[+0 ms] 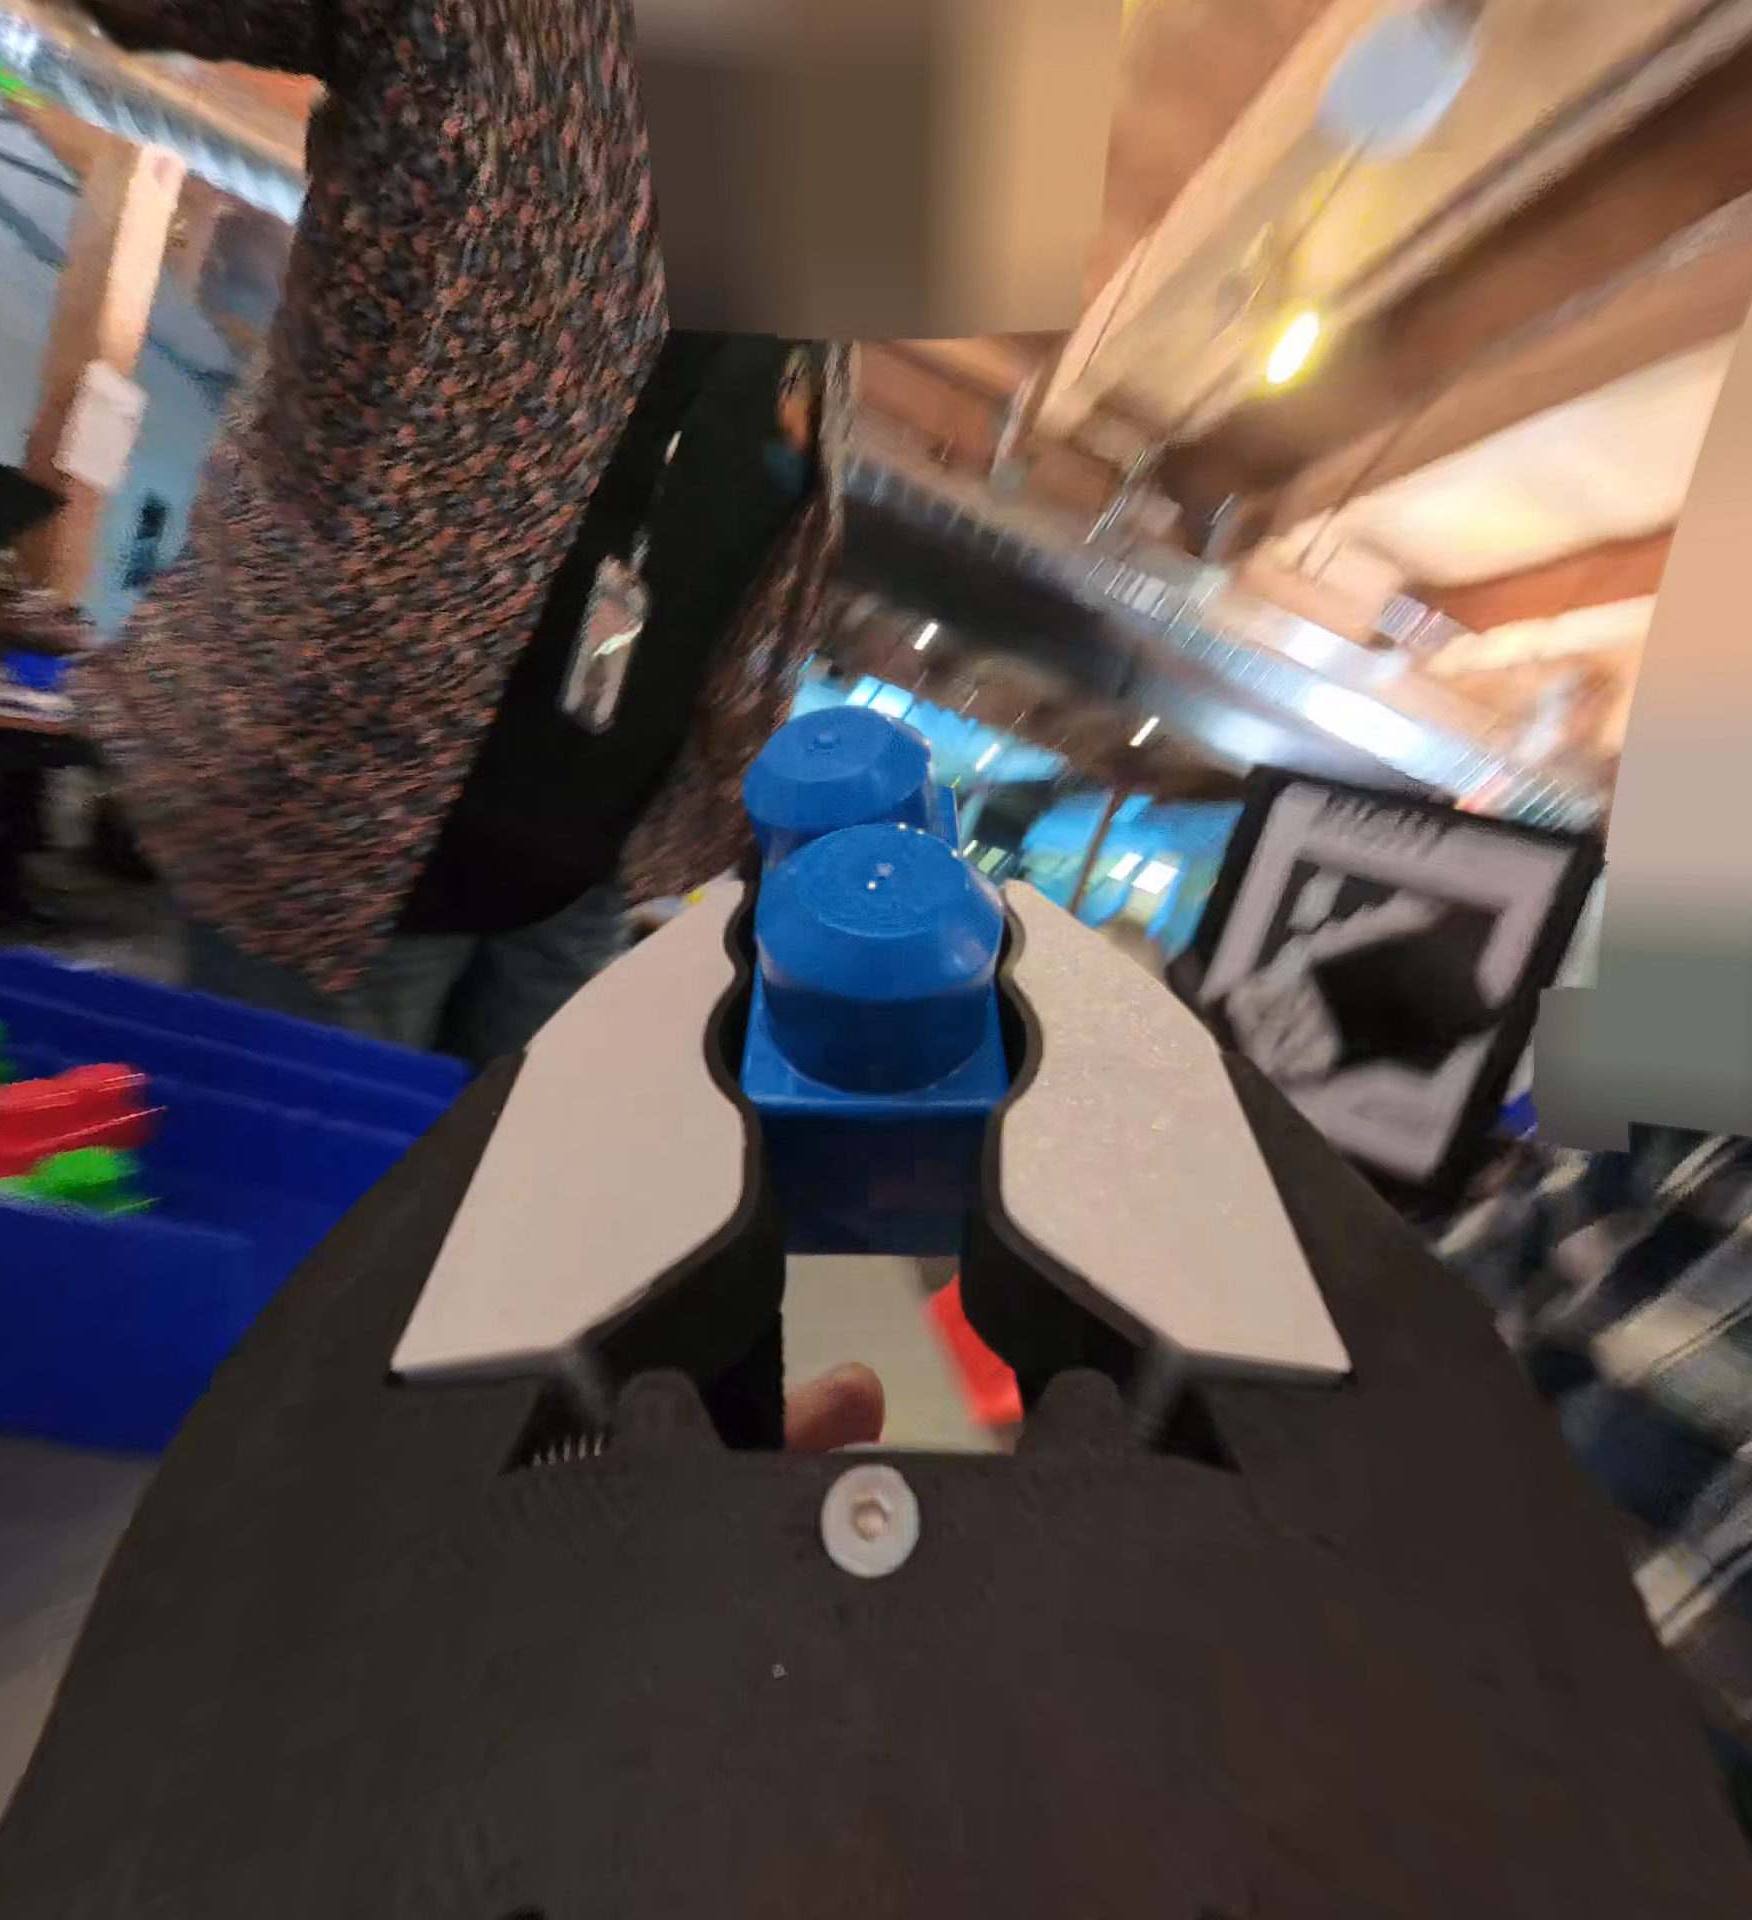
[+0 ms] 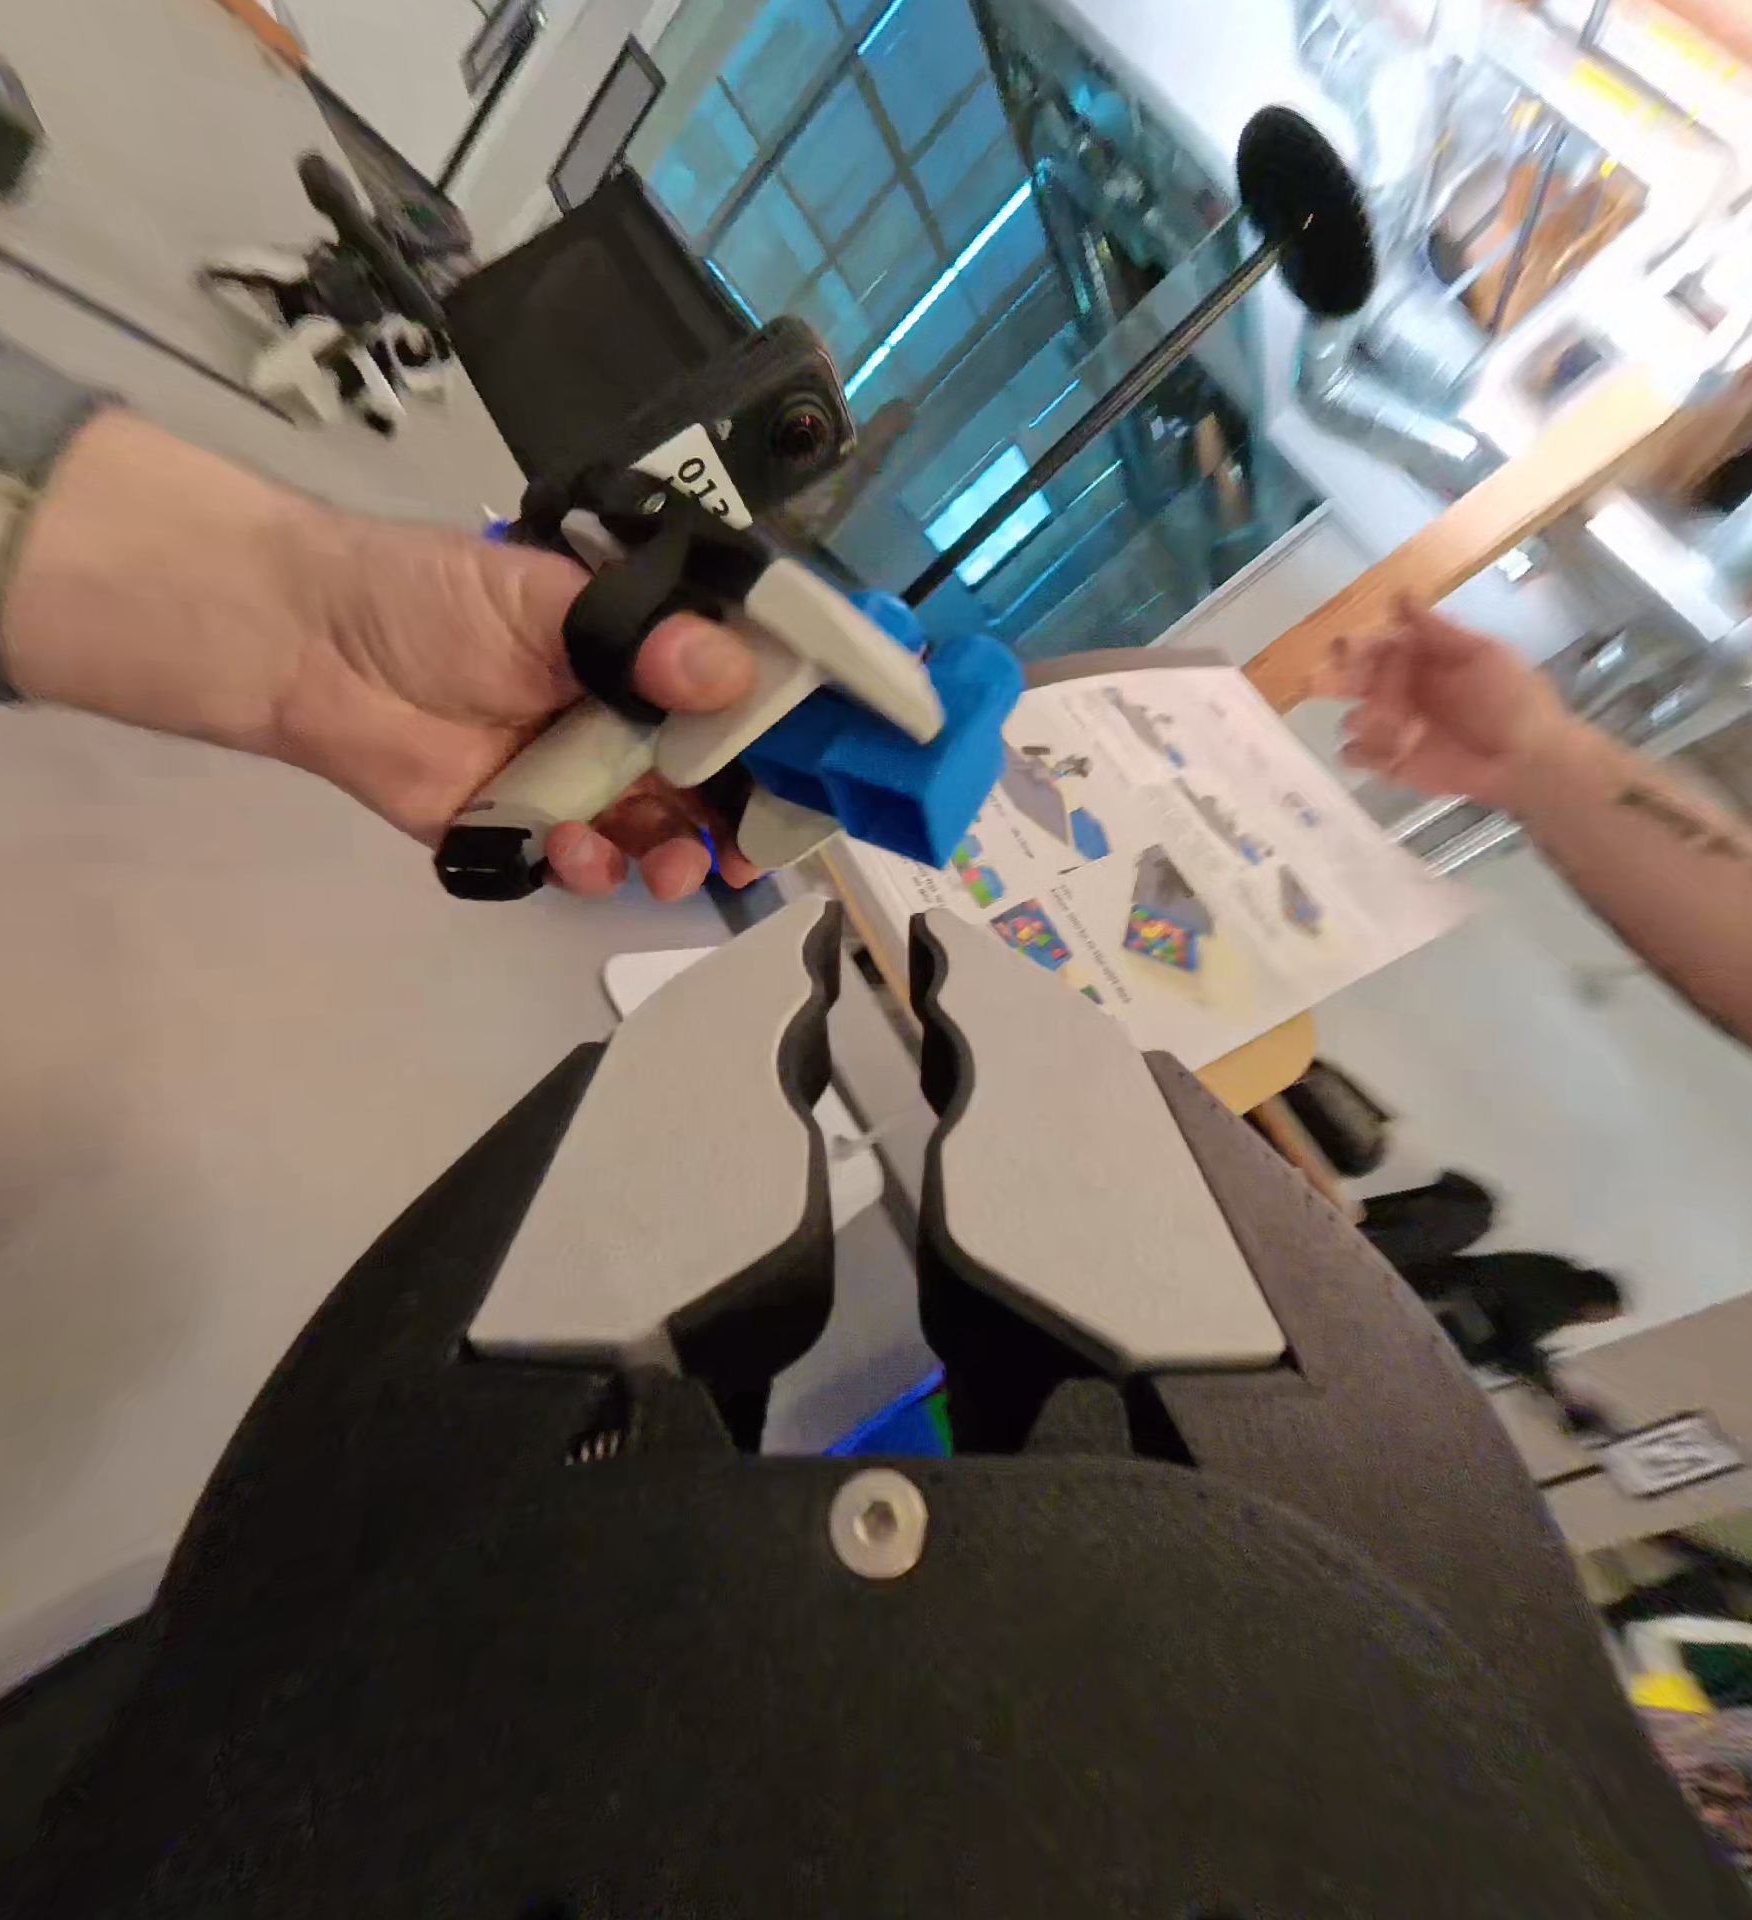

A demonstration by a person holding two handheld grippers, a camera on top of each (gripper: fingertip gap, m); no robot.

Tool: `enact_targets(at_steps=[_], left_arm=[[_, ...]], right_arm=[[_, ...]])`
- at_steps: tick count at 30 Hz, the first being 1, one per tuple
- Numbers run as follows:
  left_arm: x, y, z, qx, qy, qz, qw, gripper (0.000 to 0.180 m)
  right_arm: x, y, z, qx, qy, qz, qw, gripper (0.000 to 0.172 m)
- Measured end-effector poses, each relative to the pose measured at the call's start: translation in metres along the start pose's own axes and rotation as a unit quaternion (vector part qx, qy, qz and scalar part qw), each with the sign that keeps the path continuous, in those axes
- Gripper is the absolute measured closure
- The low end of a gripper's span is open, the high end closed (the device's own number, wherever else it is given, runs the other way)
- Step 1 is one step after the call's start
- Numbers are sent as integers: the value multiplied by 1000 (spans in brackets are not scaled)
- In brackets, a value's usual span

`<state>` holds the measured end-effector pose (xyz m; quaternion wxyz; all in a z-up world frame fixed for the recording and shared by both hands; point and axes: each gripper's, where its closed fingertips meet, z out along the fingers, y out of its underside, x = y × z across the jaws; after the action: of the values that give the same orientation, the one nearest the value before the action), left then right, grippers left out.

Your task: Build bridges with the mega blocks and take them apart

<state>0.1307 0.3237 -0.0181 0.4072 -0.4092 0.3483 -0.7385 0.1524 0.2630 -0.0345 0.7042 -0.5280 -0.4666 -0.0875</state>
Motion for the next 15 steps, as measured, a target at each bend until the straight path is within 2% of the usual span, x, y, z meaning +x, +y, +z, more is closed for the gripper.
enact_targets(at_steps=[2, 3, 6, 8, 10, 12, 13, 15], left_arm=[[-11, 4, -6, -64, -38, 72, 995, 140], [-15, 6, -8, -95, -50, 101, 989, 140], [-18, -4, -19, -127, -62, 130, 981, 140], [-32, 5, -32, -197, -106, 190, 956, 140], [-32, 11, -38, -223, -111, 204, 947, 140], [-38, 19, -44, -271, -129, 249, 921, 140], [-36, 22, -44, -285, -121, 256, 916, 140], [-31, 24, -40, -282, -103, 239, 923, 140]], right_arm=[[16, 2, 1, -24, -35, 80, 996, 148], [21, 6, 4, -44, -58, 121, 990, 148], [23, 30, 15, -112, -126, 196, 966, 142], [18, 50, 27, -152, -152, 225, 950, 131], [10, 48, 43, -147, -174, 267, 936, 121], [-3, 36, 58, -134, -214, 278, 927, 120], [-7, 31, 65, -126, -226, 277, 925, 121], [-16, 41, 77, -152, -242, 293, 912, 127]])
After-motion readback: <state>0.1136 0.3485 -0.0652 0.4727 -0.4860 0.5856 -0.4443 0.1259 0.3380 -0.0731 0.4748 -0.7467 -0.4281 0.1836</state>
